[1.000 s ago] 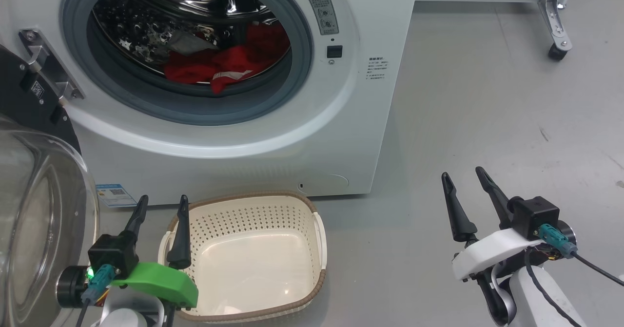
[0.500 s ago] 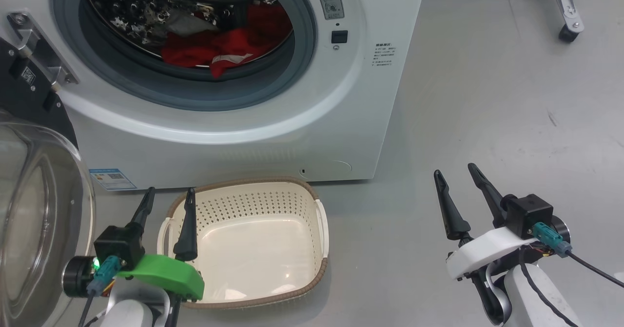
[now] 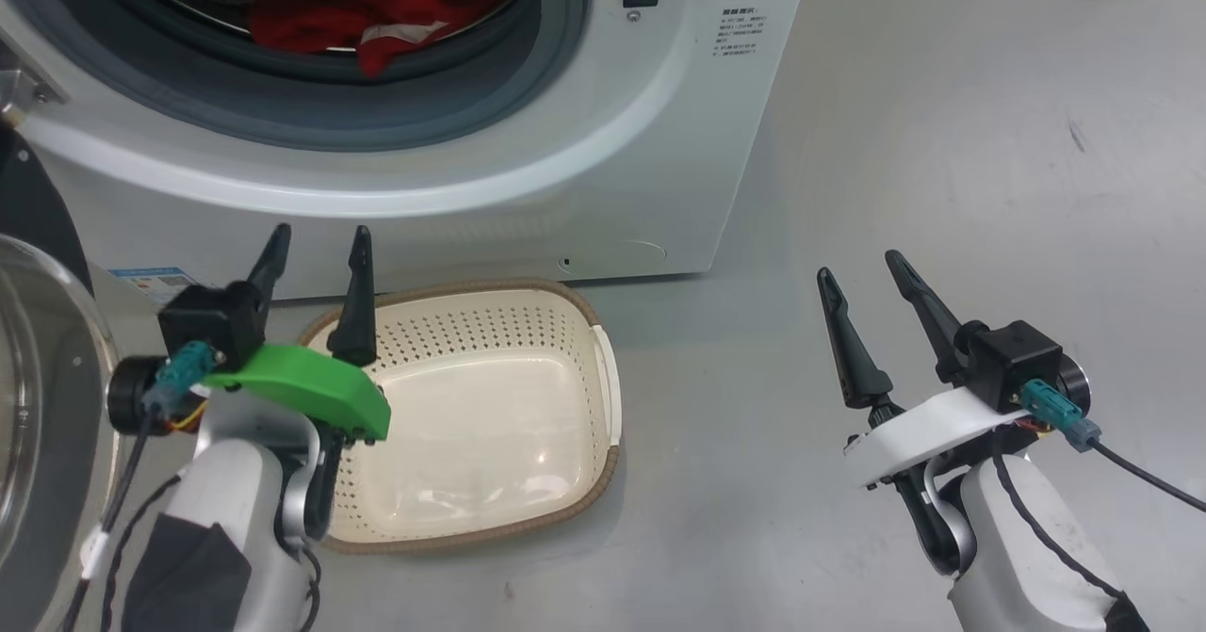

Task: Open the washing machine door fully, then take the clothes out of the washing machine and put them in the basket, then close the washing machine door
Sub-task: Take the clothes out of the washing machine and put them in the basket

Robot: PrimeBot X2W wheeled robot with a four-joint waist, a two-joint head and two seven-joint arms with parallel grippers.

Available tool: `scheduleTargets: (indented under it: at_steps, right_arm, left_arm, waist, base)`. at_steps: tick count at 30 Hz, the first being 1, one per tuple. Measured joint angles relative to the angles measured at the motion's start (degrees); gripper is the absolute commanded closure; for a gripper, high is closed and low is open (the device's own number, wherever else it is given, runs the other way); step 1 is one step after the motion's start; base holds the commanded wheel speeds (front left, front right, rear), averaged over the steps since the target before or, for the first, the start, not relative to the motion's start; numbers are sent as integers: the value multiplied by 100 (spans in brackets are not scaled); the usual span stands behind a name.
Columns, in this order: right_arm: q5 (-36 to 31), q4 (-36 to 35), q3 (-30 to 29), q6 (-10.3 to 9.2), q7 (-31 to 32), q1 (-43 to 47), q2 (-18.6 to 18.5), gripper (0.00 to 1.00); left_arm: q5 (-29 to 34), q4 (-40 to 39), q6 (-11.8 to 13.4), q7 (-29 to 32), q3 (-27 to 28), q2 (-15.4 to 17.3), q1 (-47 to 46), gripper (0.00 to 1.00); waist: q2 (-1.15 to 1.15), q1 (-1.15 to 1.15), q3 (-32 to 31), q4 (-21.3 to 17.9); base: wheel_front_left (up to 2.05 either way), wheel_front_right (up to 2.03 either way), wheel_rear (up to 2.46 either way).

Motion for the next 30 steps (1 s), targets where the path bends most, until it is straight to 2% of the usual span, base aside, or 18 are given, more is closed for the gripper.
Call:
scheduleTargets:
  at_steps: [16,23,30]
  right_arm:
    - [292,-330,185,0,0,-663,-10,0]
    - [501,-377,468,1,-1,-886,-20,0]
    - [747,-419,684,0,-1,-1086,-24,0]
  left_arm:
    - [-638,705,-255,984,379,3,-1884,0]
    - [-777,933,-305,1359,622,250,-2719,0]
    - [-793,1090,-350,1427,848,527,-3409,0]
  waist:
    - [0,0,1095,-509]
    - [0,1,1566,-833]
    - [0,0,1948,-1188]
  base:
    - [0,0,0]
    - [0,0,0]
    - [0,0,0]
